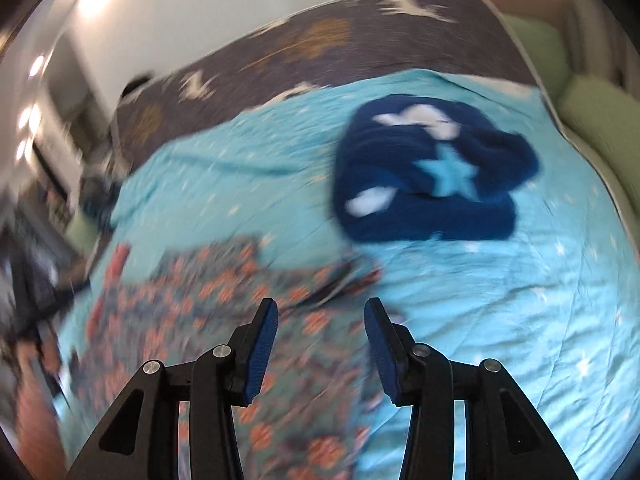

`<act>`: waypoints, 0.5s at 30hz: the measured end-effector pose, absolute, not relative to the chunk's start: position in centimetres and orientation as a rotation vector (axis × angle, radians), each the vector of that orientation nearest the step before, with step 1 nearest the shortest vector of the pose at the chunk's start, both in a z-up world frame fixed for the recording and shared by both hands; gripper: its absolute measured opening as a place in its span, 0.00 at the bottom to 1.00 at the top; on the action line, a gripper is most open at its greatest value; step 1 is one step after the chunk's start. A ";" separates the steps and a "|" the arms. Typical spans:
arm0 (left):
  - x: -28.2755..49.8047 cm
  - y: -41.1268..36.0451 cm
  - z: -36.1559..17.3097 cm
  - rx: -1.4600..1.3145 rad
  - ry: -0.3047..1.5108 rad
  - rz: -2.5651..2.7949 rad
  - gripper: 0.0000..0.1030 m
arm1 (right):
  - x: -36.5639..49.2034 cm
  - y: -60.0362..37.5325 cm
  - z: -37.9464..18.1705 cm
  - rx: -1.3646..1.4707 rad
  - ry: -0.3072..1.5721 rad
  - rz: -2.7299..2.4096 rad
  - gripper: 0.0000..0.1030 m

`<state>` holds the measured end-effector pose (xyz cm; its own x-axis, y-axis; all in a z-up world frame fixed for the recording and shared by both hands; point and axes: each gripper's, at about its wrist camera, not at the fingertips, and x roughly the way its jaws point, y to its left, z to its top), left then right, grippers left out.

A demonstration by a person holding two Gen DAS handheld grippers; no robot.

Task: Fold small clothes

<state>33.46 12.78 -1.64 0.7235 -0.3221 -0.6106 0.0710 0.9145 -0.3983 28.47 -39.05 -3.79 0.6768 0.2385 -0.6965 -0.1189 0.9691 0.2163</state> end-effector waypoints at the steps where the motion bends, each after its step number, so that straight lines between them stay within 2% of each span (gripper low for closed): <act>1: 32.9 12.5 -1.2 -0.355 0.728 -0.244 0.50 | 28.4 -38.1 -4.0 0.121 0.818 0.219 0.45; 5: 31.6 8.8 -1.4 -0.229 0.821 -0.418 0.50 | 29.2 -34.6 -5.4 -0.015 0.892 0.241 0.42; 7: 31.6 6.2 -2.7 -0.153 0.904 -0.508 0.50 | 30.6 -33.5 -6.7 -0.051 0.953 0.248 0.31; 8: 31.8 5.5 -3.3 -0.130 0.936 -0.535 0.50 | 31.5 -33.0 -7.4 -0.069 0.986 0.244 0.29; 11: 33.5 1.9 -6.0 0.003 1.042 -0.535 0.50 | 33.8 -32.3 -8.9 -0.112 1.043 0.202 0.28; 15: 37.1 -0.4 -7.8 0.081 1.075 -0.498 0.50 | 36.8 -32.3 -9.0 -0.115 1.026 0.172 0.28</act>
